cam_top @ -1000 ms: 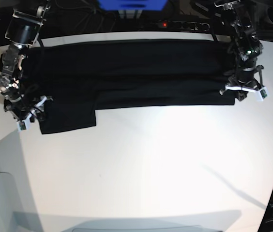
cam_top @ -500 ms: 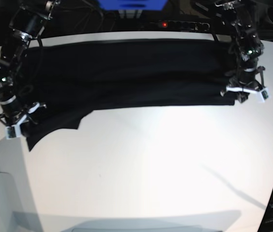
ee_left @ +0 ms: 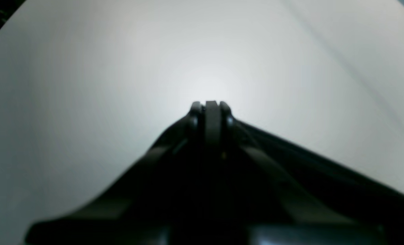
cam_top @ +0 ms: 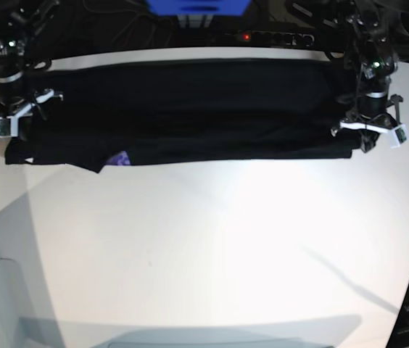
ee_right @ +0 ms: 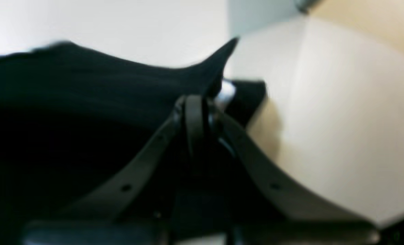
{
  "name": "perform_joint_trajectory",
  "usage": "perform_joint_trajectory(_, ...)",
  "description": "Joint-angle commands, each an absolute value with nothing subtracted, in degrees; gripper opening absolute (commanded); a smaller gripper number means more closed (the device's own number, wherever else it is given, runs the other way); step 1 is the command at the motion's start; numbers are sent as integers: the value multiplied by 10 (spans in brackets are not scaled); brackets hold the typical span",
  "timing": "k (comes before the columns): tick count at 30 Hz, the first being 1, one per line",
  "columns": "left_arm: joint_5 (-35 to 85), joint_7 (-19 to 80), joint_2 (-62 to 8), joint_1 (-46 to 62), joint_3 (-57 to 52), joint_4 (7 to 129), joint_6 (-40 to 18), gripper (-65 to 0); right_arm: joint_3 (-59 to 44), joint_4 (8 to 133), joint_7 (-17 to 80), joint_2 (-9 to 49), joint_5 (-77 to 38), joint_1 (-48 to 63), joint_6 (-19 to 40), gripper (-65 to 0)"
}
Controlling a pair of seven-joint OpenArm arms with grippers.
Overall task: Fold the T-shirt properly
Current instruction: 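Regrasp the hanging hem with the right gripper and tuck it under, then release the strip and reposition both grippers at its ends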
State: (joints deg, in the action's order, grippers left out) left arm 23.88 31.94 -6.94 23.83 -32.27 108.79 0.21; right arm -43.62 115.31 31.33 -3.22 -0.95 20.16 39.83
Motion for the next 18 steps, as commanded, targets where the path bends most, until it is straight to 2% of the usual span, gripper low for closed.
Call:
perform_joint_trajectory(1, 240, 306, -75, 245, -326, 1098, -1, -649, -448, 1165, 298, -34, -16, 215, 400, -650)
perform_joint_trajectory(9, 240, 305, -75, 257, -326, 1096, -2, -649, -457, 1169, 297, -59, -16, 303, 400, -650)
perform_joint_trajectory(18, 240, 305, -80, 291, -326, 1095, -2, -649, -458, 1169, 296, -62, -16, 371, 400, -650)
